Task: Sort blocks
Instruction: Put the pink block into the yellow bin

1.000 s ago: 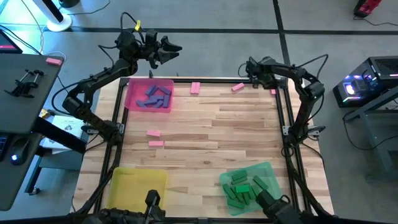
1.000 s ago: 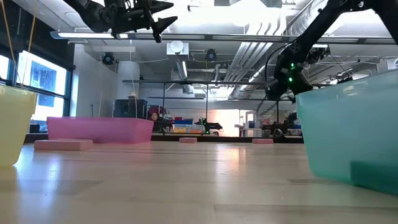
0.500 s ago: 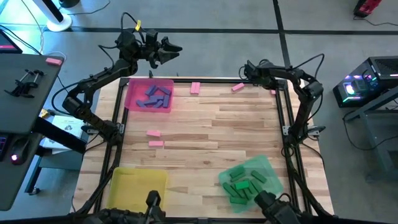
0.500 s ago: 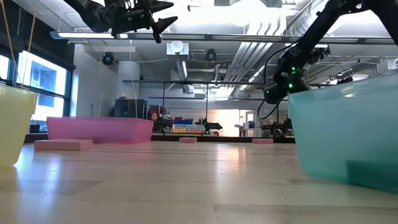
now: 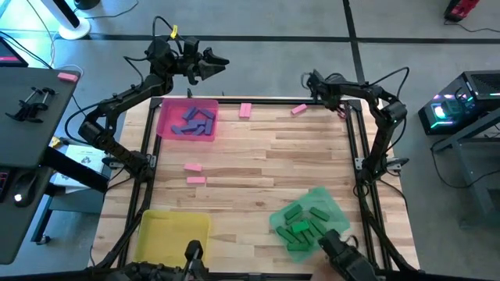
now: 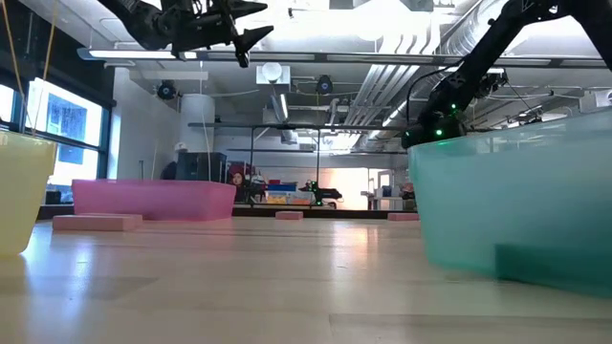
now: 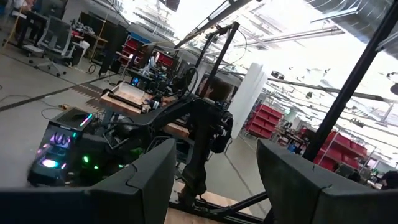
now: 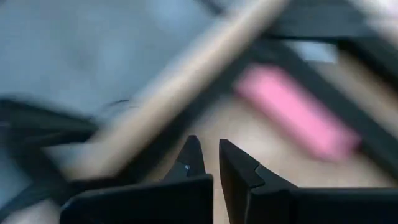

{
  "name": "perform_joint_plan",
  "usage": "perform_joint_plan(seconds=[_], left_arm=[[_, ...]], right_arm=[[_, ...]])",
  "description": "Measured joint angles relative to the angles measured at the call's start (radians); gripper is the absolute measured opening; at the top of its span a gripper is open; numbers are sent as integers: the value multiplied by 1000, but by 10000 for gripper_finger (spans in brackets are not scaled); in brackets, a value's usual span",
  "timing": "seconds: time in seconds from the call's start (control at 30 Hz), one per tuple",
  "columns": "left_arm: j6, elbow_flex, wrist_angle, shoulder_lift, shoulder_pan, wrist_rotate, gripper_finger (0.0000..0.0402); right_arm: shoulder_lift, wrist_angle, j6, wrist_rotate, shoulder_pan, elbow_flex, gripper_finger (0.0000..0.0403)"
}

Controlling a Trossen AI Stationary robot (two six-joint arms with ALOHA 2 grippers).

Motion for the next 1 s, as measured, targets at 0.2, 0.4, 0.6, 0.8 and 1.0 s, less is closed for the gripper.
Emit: perform_joint_plan(seconds=[0.2, 0.4, 0.6, 0.8, 1.0], left_arm=[[20, 0, 0, 0, 0, -2, 208], [15, 0, -1, 0, 0, -3, 208], [24, 0, -10, 0, 0, -21, 208], [56, 0, -49, 0, -2, -39, 208], [95, 0, -73, 0, -2, -54, 208]], right_arm=[[0, 186, -121, -41, -8, 1, 0], [0, 86, -155, -62, -111, 0, 0], [12, 140, -113, -74, -168, 0, 0], [21, 26, -121, -20, -141, 12, 0], [16, -106, -133, -47, -104, 35, 0]])
